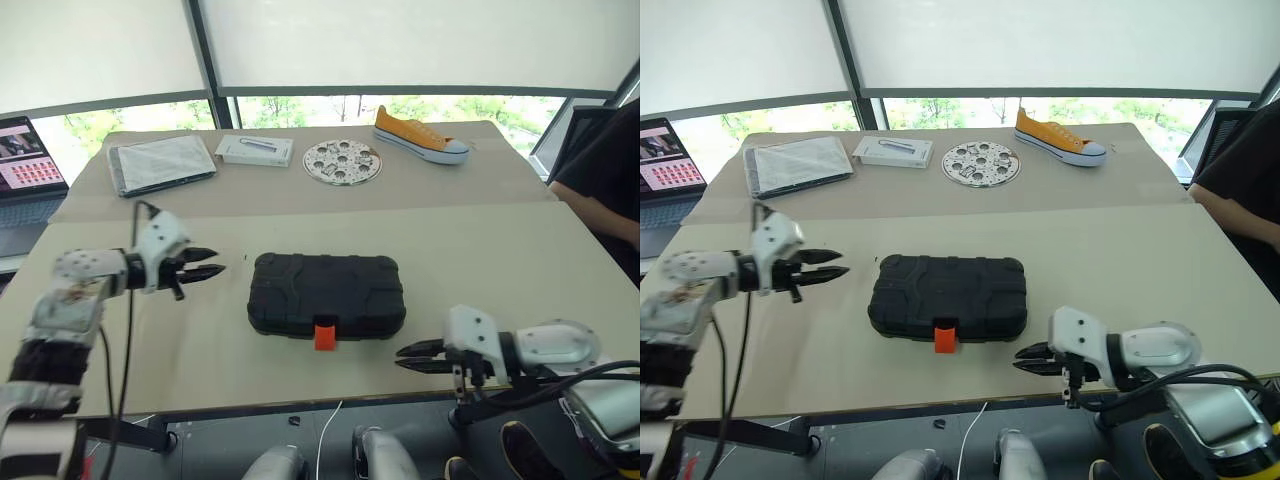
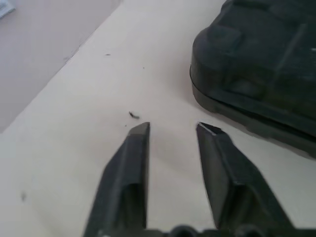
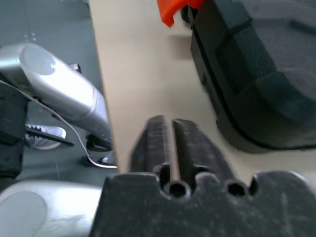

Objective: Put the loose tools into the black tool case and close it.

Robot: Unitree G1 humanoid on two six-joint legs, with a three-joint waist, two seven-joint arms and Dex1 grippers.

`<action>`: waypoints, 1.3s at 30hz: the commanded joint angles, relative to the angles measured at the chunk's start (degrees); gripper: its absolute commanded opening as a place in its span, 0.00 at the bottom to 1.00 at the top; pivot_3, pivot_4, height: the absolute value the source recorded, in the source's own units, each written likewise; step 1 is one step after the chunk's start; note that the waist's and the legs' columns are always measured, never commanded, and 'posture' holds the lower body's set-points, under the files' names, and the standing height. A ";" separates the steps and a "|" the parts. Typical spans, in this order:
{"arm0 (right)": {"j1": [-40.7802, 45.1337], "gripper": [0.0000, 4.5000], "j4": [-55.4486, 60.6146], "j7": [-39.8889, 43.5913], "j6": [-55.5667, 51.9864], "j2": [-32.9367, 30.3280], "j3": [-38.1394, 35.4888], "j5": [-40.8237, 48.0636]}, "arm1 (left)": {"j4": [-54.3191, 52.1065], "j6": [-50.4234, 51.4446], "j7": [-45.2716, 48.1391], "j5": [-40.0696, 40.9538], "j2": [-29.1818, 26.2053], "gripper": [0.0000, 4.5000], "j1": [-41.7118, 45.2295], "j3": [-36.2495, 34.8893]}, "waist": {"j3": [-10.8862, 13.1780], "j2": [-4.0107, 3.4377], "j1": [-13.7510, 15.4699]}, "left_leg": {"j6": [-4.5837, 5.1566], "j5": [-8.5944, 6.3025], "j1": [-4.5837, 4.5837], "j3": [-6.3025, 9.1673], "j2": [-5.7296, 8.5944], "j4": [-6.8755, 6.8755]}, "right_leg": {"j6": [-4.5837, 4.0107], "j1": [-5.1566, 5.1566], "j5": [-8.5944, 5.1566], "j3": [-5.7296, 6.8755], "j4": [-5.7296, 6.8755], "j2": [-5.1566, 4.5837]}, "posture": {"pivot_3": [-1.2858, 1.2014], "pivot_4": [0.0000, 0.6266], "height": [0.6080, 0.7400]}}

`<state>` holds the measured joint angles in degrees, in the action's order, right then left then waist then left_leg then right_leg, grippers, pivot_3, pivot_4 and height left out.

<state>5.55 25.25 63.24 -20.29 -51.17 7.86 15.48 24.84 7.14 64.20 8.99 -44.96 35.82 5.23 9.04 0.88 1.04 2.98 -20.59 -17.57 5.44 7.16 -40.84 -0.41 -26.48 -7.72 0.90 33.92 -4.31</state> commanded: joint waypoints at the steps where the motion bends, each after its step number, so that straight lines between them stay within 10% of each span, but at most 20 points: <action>1: 3.66 0.00 -2.59 -0.75 2.41 2.03 3.14 -3.31 | 11.46 -11.78 -0.32 -7.02 3.23 0.02 7.57 4.35 | 0.00 0.01 -0.36 | 0.26 0.14 -0.16 0.00 0.02 0.00 | -0.01 -0.17 0.02 0.01 0.04 0.00 | 0.52 0.24 0.98; 14: 14.14 0.00 -17.52 -9.53 6.05 5.86 2.01 -13.32 | 15.22 -25.06 11.76 -8.44 5.20 0.02 9.67 7.19 | -0.01 0.06 -0.64 | 0.30 0.14 -0.84 -0.03 0.04 -0.41 | -0.07 -0.80 0.10 0.00 0.09 -0.04 | 0.52 0.24 0.98; 26: 0.53 0.00 1.38 -0.41 -5.70 0.38 -9.32 6.28 | -12.95 10.09 19.71 8.20 2.39 0.02 10.30 2.41 | -0.01 0.04 -0.45 | 0.34 0.12 -1.38 0.22 0.06 -0.86 | -0.05 -1.06 0.11 0.02 0.16 -0.05 | 0.52 0.24 0.98; 39: 4.98 0.00 3.10 -6.51 -7.54 6.45 -1.17 4.50 | -8.45 -13.02 16.64 -8.69 8.23 0.02 3.30 17.61 | -0.08 -0.07 -0.21 | 0.34 0.11 -0.59 0.19 0.01 -0.74 | -0.04 -0.24 0.11 -0.13 0.06 -0.06 | 0.52 0.24 0.98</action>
<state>8.53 27.57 57.99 -27.86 -45.63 6.59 20.31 12.63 -3.53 80.26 5.67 -35.72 41.40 19.04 8.96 0.81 0.82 3.33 -20.50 -18.06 5.64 7.15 -41.57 -0.43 -26.61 -7.62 0.76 33.97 -4.36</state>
